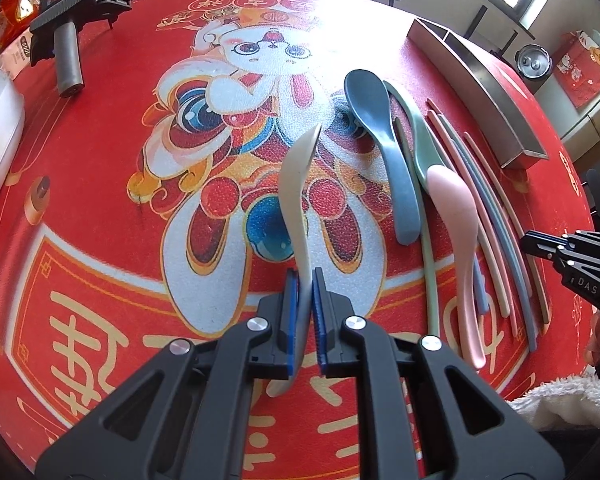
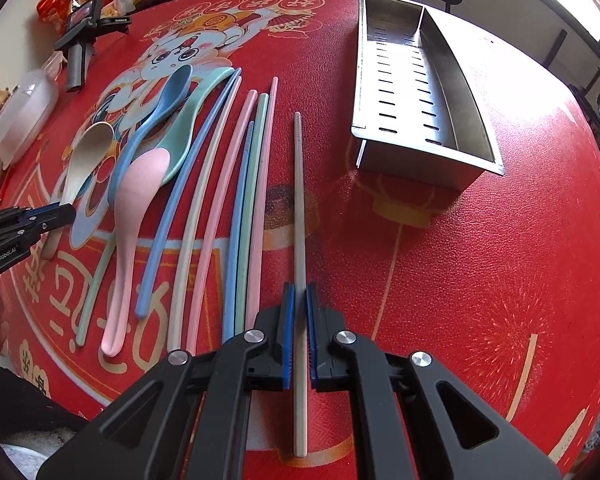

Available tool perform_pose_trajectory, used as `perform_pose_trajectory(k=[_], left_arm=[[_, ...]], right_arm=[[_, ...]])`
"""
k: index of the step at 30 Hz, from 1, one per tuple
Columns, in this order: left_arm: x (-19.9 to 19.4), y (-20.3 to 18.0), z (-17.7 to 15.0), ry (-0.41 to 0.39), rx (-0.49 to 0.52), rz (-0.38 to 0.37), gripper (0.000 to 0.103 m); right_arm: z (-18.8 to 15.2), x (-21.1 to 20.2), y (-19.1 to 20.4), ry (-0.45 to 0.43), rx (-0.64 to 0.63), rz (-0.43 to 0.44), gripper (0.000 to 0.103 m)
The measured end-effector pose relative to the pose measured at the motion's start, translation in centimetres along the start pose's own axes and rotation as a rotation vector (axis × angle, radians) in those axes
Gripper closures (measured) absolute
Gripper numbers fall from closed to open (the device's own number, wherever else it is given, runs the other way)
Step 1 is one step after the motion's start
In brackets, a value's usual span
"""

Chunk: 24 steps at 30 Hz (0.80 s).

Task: Organize utensils
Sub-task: 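Lift the white spoon and beige chopstick and carry both toward the steel tray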

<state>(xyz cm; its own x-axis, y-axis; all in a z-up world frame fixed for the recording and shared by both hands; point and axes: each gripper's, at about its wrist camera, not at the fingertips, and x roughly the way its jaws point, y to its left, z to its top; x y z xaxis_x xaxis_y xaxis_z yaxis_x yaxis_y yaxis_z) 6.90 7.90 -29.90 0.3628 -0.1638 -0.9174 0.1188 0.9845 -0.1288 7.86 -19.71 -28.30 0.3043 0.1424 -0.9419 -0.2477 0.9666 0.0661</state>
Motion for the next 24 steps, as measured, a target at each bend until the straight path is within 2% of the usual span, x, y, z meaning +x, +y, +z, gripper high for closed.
perform_pose_trajectory(k=[4,6,12,17,24], left_arm=[[-0.1,0.2,0.2,0.009,-0.005,-0.02,0.092],[-0.3,0.7,0.1,0.015,-0.037,-0.065,0.092],[-2.5,1.2,0.7,-0.023,-0.064,-0.096,0.092],[-3.9,0.6,2.7,-0.039,-0.08,-0.146,0.092],[-4.2,-2.4,7.2,-0.034,-0.069,-0.227,0.092]], right_arm=[[-0.2,-0.3,-0.3,-0.001,0.02,0.03,0.097],[-0.4,-1.0,-0.4,-0.023,0.027,0.053,0.097],[-0.3,-3.5,-0.6,-0.092,0.046,0.082,0.097],[0.5,-4.8,-1.3,-0.121,0.076,0.082,0.097],[2.7,-6.2,-4.3,-0.137,0.173,0.087,0.097]])
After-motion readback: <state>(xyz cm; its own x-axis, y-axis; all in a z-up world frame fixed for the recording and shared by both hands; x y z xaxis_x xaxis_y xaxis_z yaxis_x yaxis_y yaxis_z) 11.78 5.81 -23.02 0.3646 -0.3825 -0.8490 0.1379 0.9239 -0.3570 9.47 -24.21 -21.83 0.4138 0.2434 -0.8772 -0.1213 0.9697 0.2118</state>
